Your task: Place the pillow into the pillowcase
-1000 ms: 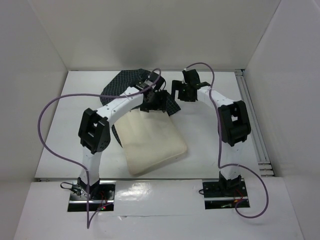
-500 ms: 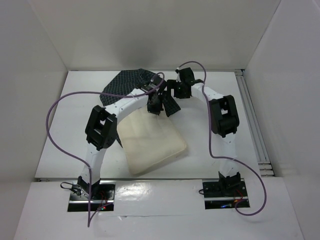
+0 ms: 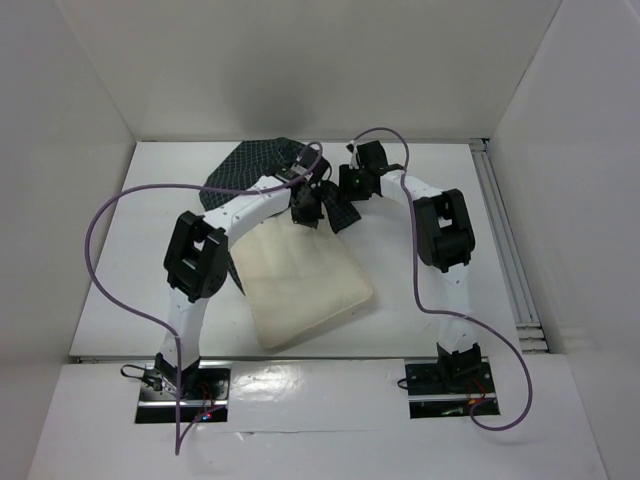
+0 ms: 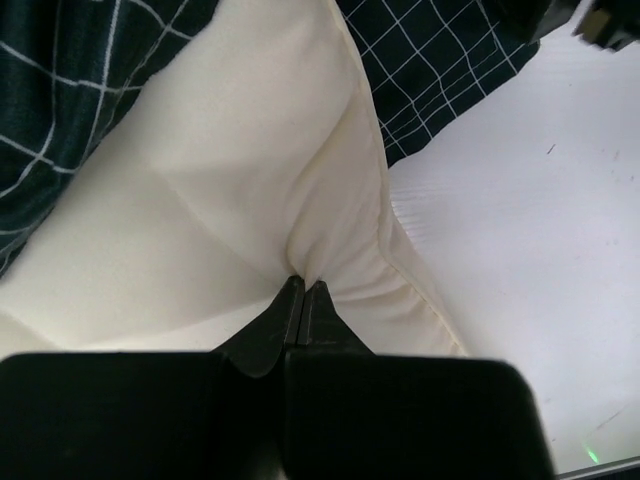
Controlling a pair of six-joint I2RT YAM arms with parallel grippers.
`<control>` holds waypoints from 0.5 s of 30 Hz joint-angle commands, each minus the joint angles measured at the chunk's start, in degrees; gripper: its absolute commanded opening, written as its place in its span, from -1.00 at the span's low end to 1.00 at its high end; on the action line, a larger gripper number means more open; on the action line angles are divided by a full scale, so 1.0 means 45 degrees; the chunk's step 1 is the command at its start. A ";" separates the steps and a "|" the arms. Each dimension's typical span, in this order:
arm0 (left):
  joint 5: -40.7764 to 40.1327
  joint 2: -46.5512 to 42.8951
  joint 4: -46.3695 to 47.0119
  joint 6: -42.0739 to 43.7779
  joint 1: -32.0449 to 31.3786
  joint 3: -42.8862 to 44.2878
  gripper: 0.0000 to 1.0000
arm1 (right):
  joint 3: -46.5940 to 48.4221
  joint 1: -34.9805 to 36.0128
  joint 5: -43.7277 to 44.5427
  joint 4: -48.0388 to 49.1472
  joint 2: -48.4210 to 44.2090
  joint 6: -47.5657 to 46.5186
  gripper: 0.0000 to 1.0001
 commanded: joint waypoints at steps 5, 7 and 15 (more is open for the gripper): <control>-0.0676 -0.1898 0.0420 -0.0583 0.0442 -0.0079 -1.00 | -0.0758 0.0175 -0.1978 0.0364 -0.0847 -0.0034 -1.00; -0.0950 -0.2231 0.0420 -0.0702 0.0559 -0.0079 -1.00 | -0.1086 0.0291 -0.2620 0.0362 -0.1237 0.0102 -1.00; -0.3196 -0.4029 -0.0457 -0.1287 0.1085 0.0253 -1.00 | -0.3568 0.2107 -0.4010 -0.0710 -0.5259 -0.0191 -1.00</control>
